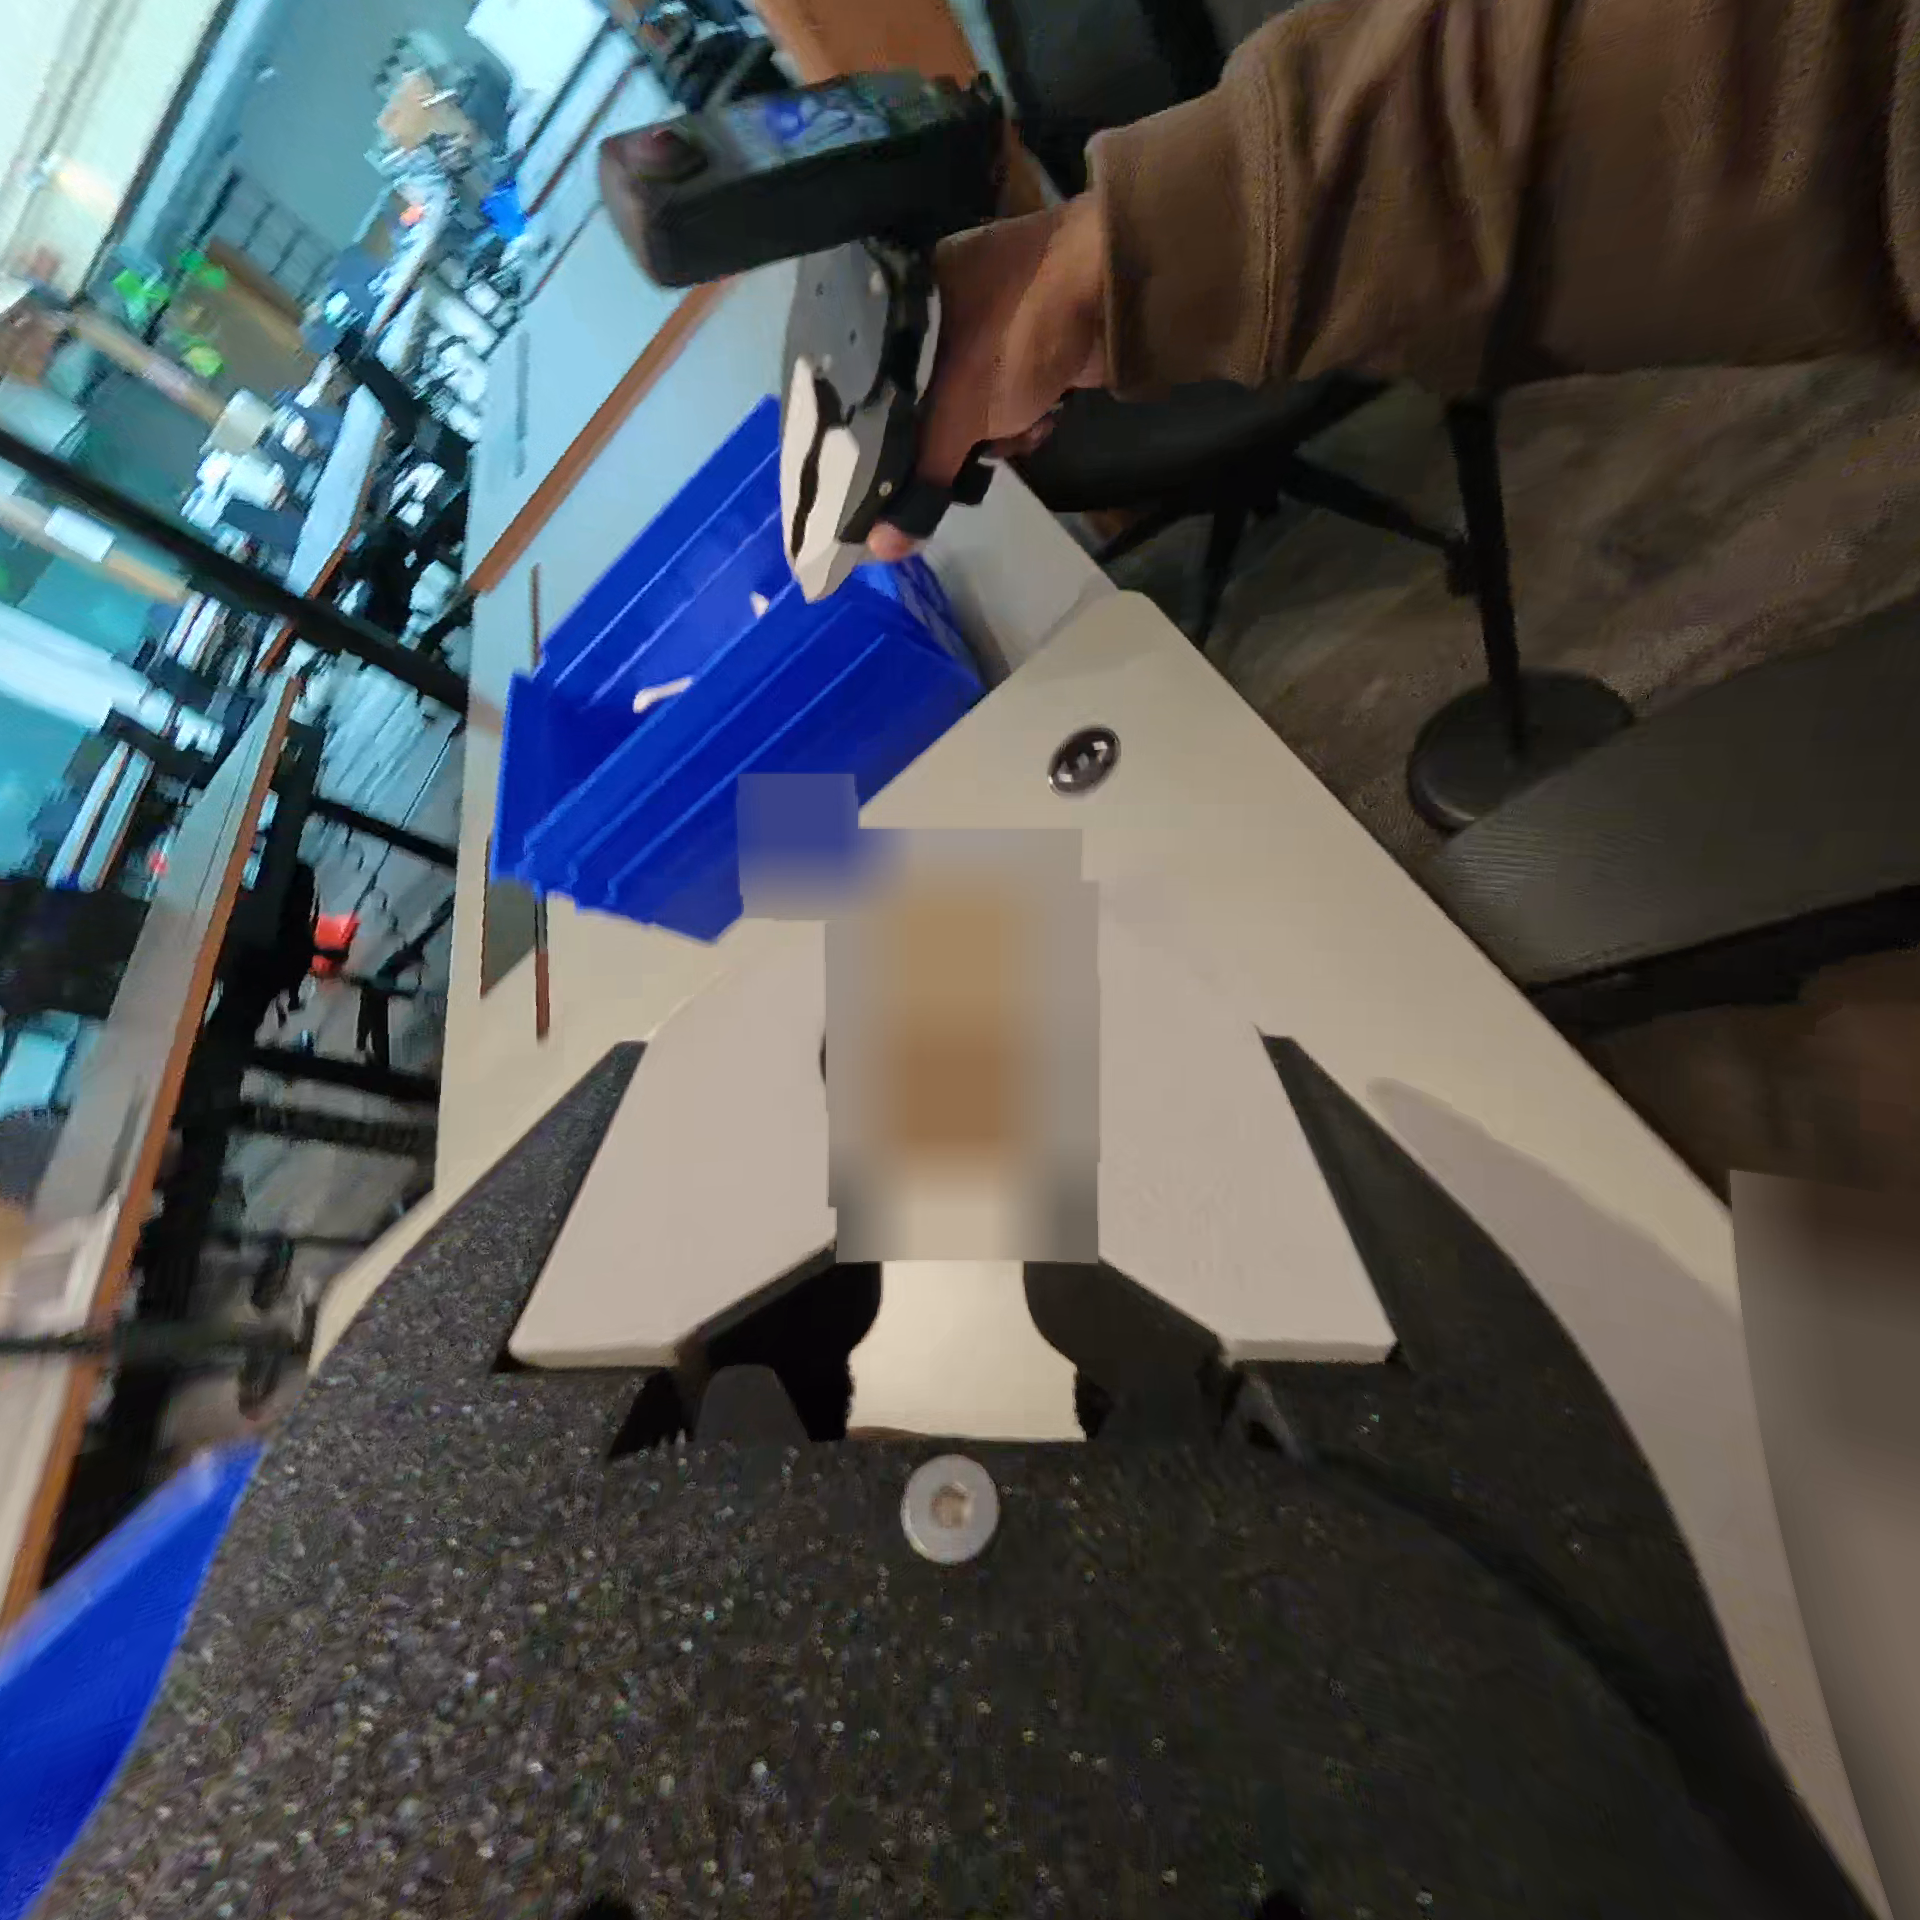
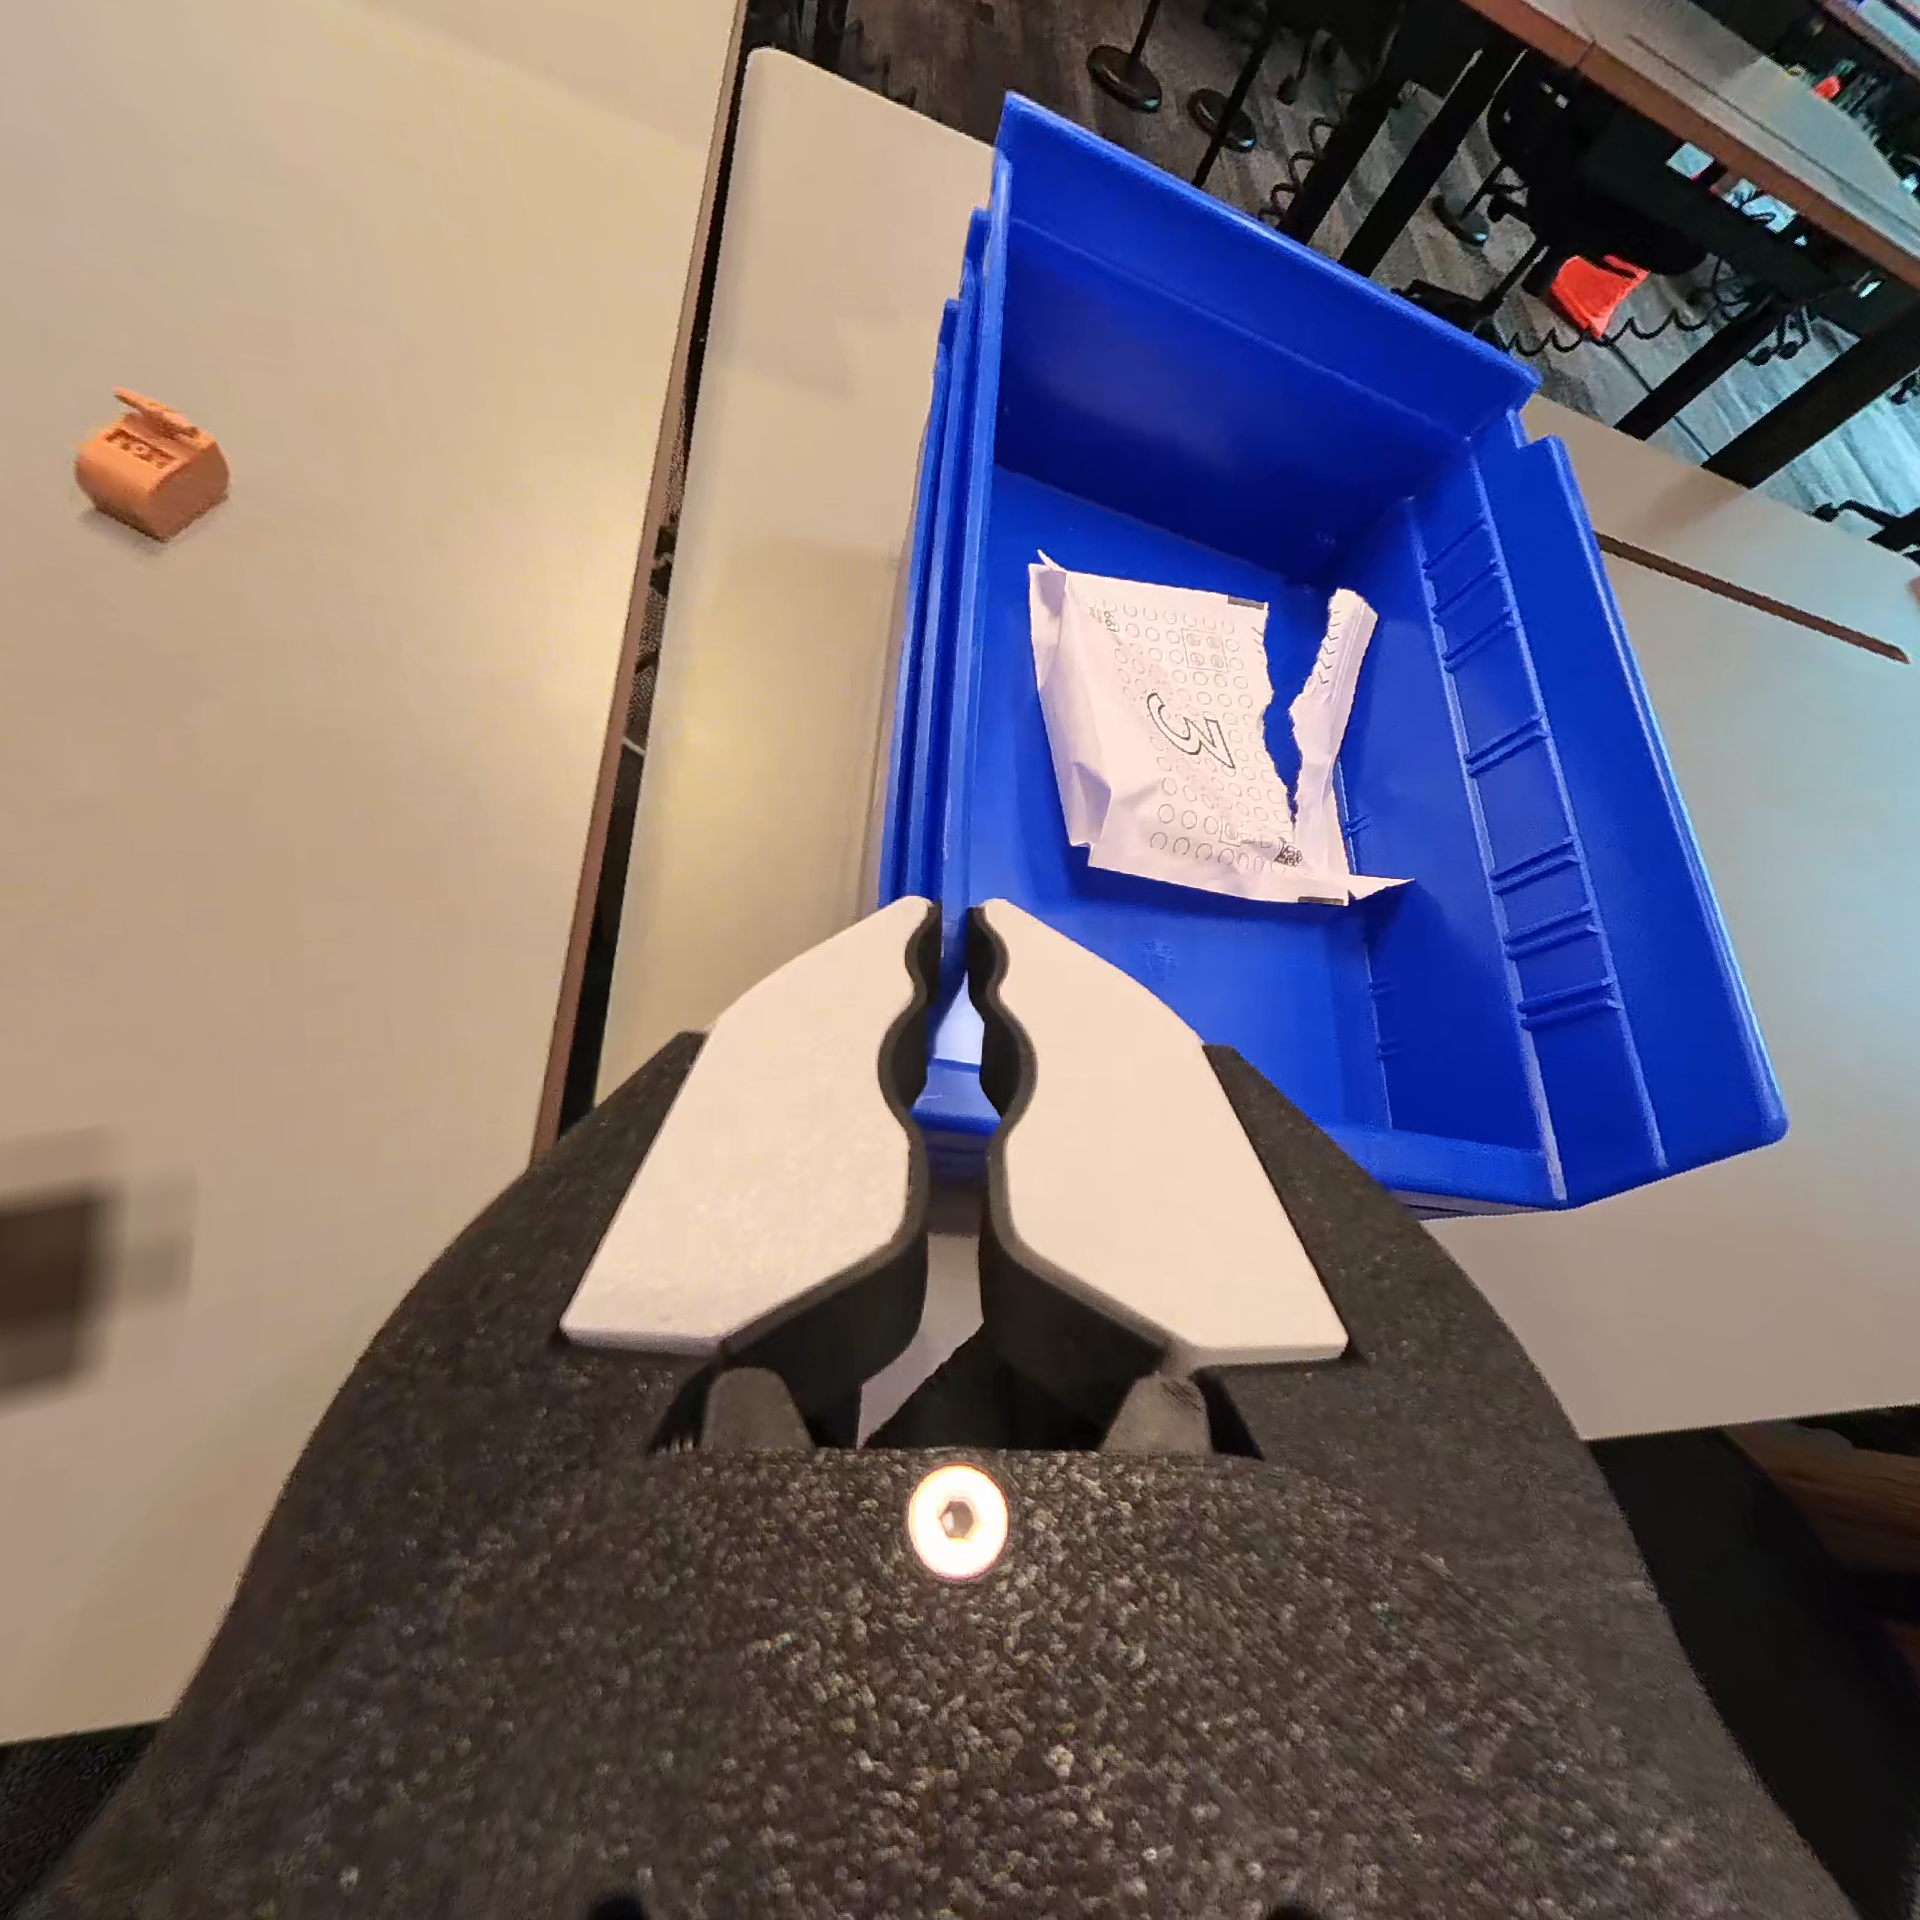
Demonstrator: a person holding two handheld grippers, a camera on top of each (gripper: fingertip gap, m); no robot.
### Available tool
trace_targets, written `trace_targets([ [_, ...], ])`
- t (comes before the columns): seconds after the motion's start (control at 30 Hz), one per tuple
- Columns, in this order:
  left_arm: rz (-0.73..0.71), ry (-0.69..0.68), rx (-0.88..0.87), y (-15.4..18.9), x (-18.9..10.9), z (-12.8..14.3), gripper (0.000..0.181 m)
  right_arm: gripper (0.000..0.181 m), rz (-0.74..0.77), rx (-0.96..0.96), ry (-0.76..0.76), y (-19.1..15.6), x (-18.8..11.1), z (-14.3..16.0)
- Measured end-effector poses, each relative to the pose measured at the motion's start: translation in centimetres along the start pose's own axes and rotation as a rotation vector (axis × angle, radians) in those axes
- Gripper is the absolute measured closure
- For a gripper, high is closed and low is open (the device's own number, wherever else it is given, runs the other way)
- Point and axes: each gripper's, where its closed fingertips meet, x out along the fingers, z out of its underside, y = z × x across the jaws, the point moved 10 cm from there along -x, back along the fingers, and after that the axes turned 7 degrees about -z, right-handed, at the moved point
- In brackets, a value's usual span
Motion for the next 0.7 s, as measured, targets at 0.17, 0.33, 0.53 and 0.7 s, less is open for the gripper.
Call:
trace_targets([
  [0.17, 0.173, 0.017, 0.257, -4.3, 11.2, -3.2, 0.147, 0.177, 0.001, 0.009, 0.047, -0.5, -0.9, 0.9],
  [0.33, 0.266, 0.026, 0.311, -7.6, 20.4, -4.7, 0.146, 0.176, 0.007, 0.068, 0.212, -0.7, -1.9, 2.3],
  [0.53, 0.428, -0.002, 0.422, -8.5, 27.6, -5.2, 0.14, 0.169, -0.032, 0.239, 0.509, -1.1, -5.0, 5.0],
  [0.7, 0.558, -0.123, 0.614, -6.3, 32.7, -4.8, 0.141, 0.166, -0.024, 0.299, 0.427, -2.2, -4.8, 9.7],
])
